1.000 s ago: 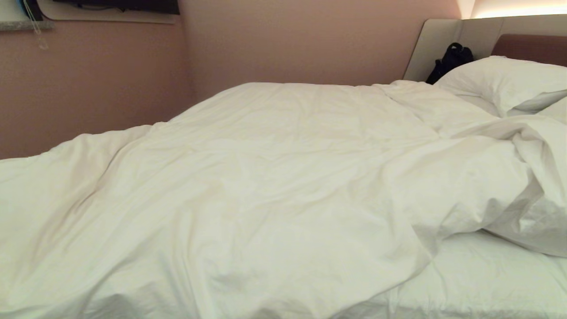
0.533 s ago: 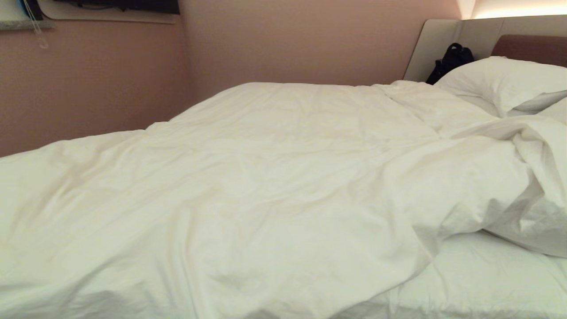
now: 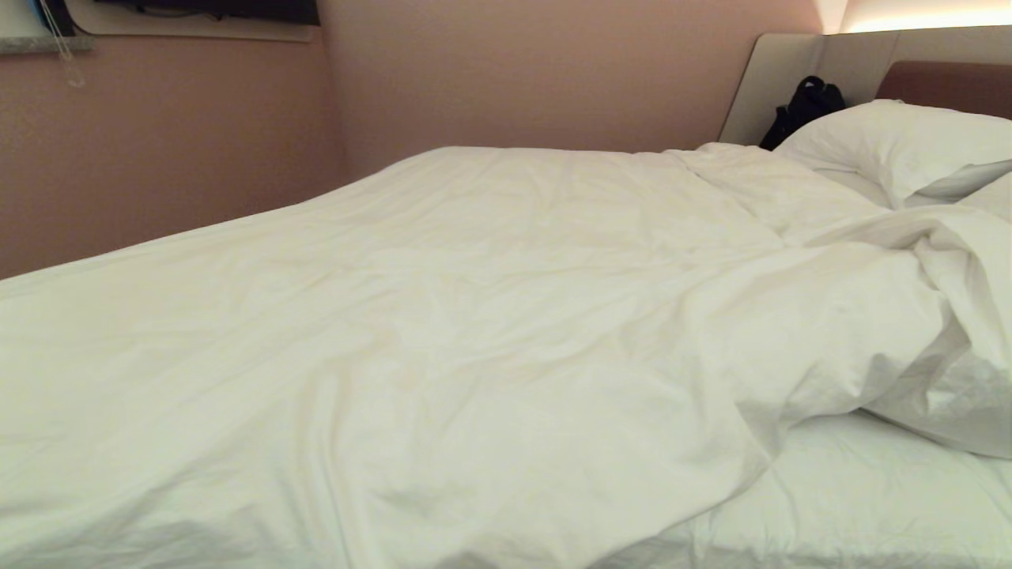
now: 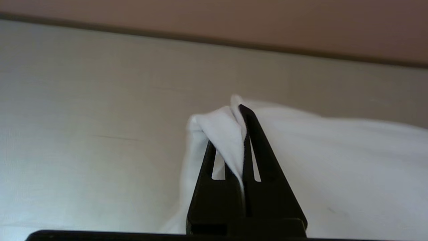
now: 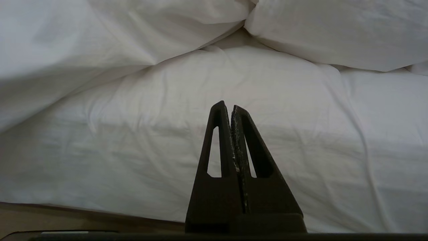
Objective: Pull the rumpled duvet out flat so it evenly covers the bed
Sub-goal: Flatten the corners of the folded blanket
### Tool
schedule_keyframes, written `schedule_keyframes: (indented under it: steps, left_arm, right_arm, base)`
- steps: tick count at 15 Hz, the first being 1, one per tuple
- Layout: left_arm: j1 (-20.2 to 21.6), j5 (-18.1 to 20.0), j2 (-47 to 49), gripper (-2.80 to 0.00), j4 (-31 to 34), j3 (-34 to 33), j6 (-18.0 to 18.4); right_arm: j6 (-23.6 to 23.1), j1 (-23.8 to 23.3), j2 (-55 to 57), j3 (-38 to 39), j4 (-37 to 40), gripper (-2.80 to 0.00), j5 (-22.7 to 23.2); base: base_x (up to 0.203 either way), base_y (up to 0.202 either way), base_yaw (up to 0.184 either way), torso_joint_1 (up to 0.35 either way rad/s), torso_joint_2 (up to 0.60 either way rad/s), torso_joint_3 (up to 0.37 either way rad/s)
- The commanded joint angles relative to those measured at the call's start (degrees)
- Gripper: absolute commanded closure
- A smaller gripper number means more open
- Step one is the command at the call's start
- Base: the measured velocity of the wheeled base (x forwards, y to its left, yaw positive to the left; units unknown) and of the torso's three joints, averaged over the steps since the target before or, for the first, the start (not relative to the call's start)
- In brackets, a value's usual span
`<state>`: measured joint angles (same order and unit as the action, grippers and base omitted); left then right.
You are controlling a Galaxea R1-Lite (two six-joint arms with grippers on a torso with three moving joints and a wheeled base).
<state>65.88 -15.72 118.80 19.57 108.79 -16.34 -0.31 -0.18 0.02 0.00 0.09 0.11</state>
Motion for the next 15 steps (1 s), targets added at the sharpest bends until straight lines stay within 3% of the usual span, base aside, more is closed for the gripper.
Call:
schedule_keyframes:
  steps: [1,4,13,14,15]
  left_arm:
    - [0.04,-3.14,1.48,0.00,-2.07,-0.20,0.32]
    - [0.04,-4.93,3.02,0.00,-4.98,-0.24,0.60]
    - [-0.57,-4.84,3.11,0.00,-5.50,-2.00,0.52]
    - [-0.66,-4.84,3.11,-2.80,-5.50,-2.00,0.52]
    - [-0.75,-4.76,3.03,-2.80,-5.50,-2.00,0.52]
  right_arm:
    - [-0.10,0.01,-0.02,0.00,0.00,0.00,-0.02]
    - [-0.04,0.01,-0.02,0.00,0.00,0.00,0.04]
    - [-0.04,0.01,-0.02,0.00,0.00,0.00,-0.02]
    - [-0.04,0.01,-0.02,0.00,0.00,0.00,-0.02]
    - [-0.04,0.01,-0.02,0.00,0.00,0.00,-0.02]
  base:
    - [0.000,0.000,0.000,0.000,0.00,0.000]
    - [0.000,0.000,0.000,0.000,0.00,0.000]
    - [0.000,0.000,0.000,0.000,0.00,0.000]
    - [0.000,0.000,0.000,0.000,0.00,0.000]
    - [0.000,0.000,0.000,0.000,0.00,0.000]
